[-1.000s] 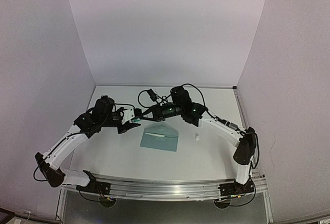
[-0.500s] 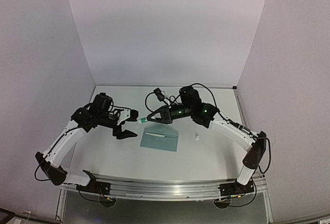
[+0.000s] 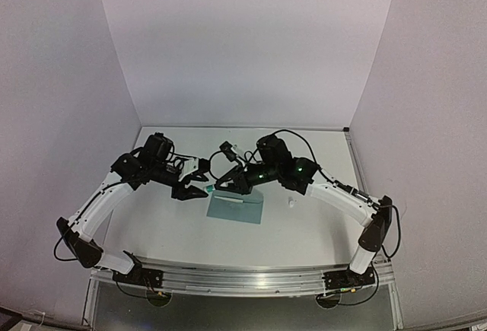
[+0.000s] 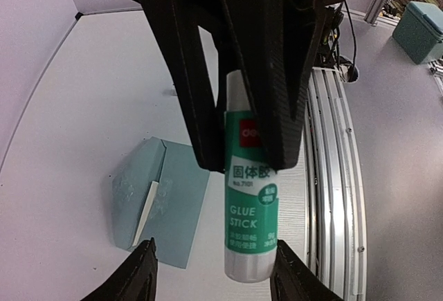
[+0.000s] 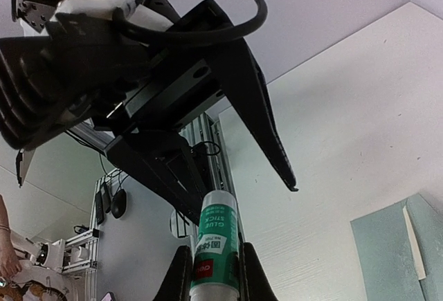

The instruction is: Place the letter into the envelope and seal it

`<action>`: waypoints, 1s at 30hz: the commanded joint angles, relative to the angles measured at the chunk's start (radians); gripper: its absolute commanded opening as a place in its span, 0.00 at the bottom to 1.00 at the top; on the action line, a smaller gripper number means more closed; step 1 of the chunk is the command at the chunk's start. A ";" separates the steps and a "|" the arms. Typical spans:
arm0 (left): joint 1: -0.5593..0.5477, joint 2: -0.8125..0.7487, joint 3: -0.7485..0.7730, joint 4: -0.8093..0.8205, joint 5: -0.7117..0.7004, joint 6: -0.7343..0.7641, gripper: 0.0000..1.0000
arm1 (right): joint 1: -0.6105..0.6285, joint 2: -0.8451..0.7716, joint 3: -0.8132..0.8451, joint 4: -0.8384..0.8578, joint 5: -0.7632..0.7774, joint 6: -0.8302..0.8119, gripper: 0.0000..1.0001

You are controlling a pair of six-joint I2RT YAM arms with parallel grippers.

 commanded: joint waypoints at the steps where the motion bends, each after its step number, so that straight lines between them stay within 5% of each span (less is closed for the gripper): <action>1: -0.006 0.006 0.048 -0.031 0.041 0.030 0.50 | 0.002 -0.002 0.046 -0.011 0.039 -0.035 0.00; 6: -0.009 0.013 0.058 -0.035 0.054 0.034 0.37 | 0.002 0.006 0.059 -0.012 0.039 -0.038 0.00; 24: -0.012 0.013 0.054 -0.006 0.063 0.021 0.30 | 0.003 0.037 0.094 -0.048 0.047 -0.048 0.00; 30: -0.012 0.011 0.050 -0.001 0.055 0.019 0.07 | 0.004 0.044 0.098 -0.053 0.048 -0.046 0.00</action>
